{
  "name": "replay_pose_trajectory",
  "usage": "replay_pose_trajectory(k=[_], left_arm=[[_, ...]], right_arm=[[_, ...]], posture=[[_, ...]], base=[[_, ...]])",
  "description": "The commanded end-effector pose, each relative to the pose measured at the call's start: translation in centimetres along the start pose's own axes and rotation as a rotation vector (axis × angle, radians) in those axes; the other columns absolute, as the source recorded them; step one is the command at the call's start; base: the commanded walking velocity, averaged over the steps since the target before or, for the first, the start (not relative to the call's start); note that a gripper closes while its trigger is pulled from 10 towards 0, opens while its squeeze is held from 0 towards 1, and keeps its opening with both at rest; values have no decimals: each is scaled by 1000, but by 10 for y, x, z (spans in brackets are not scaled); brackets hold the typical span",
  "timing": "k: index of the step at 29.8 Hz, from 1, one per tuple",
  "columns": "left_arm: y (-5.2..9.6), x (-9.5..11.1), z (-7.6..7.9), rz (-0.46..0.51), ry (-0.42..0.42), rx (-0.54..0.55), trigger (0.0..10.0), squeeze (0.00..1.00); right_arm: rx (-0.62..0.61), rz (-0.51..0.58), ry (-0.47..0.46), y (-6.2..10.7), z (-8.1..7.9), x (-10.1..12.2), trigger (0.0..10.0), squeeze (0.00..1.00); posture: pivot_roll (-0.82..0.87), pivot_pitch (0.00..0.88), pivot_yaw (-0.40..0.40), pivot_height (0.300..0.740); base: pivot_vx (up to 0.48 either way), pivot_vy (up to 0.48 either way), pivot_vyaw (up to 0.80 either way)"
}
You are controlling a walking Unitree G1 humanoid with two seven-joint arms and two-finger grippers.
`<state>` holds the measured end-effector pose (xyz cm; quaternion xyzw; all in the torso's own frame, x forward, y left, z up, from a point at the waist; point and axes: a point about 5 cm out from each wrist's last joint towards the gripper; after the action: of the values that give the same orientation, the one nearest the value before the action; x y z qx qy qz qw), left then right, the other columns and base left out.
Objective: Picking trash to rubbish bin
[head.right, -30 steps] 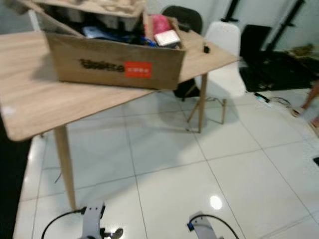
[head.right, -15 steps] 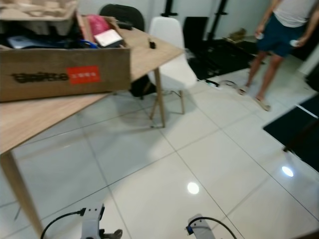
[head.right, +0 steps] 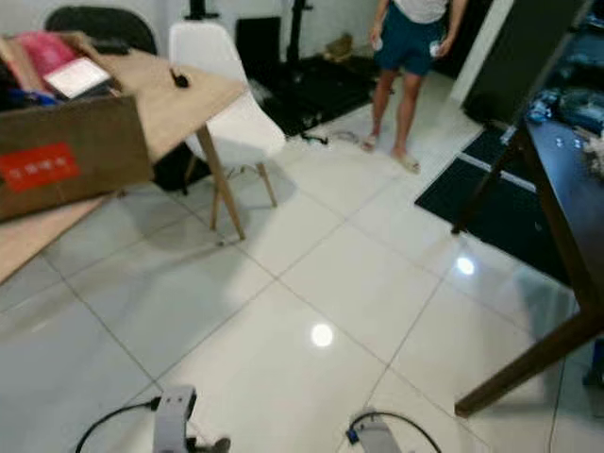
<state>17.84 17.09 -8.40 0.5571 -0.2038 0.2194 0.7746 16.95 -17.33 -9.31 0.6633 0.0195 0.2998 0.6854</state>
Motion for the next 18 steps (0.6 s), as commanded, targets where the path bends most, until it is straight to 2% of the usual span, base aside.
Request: replay_pose_trajectory(k=[1,2,6,9,11,13,18], left_arm=[[-2,-2,6,-10,-1,-17,10000,0],[-2,-2,6,-10,-1,-17,10000,0],[-2,-2,6,-11,-1,-18,10000,0],[-2,-3,6,-12,-3,-19,10000,0],[-2,-3,6,-13,-4,-20,10000,0],[-2,-4,6,-15,-5,-21,10000,0],[-2,-4,6,-11,2,-17,10000,0]], right_arm=[[-22,-27,-32,2,8,-12,10000,0],[-22,-27,-32,2,8,-12,10000,0],[-47,-16,-31,3,14,-12,10000,0],[-21,-18,-68,3,15,-14,10000,0],[8,-20,-80,3,11,-14,10000,0],[25,-33,-76,1,1,-16,10000,0],[28,-41,-71,1,-3,-17,10000,0]], posture=[[175,71,-98,740],[175,71,-98,740],[171,73,-95,740],[172,74,-97,740],[169,76,-96,740],[174,77,-99,740],[178,76,-101,740]], base=[[0,0,-800],[0,0,-800],[0,0,0],[0,0,0],[0,0,0],[0,0,0],[0,0,0]])
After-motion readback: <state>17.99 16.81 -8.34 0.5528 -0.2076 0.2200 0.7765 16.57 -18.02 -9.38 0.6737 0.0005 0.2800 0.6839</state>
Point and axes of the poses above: a point about 5 cm out from each wrist's last joint towards the gripper, its own y axis pointing back from the gripper into the wrist, its own x axis along the axis of the wrist's last joint, z = x × y
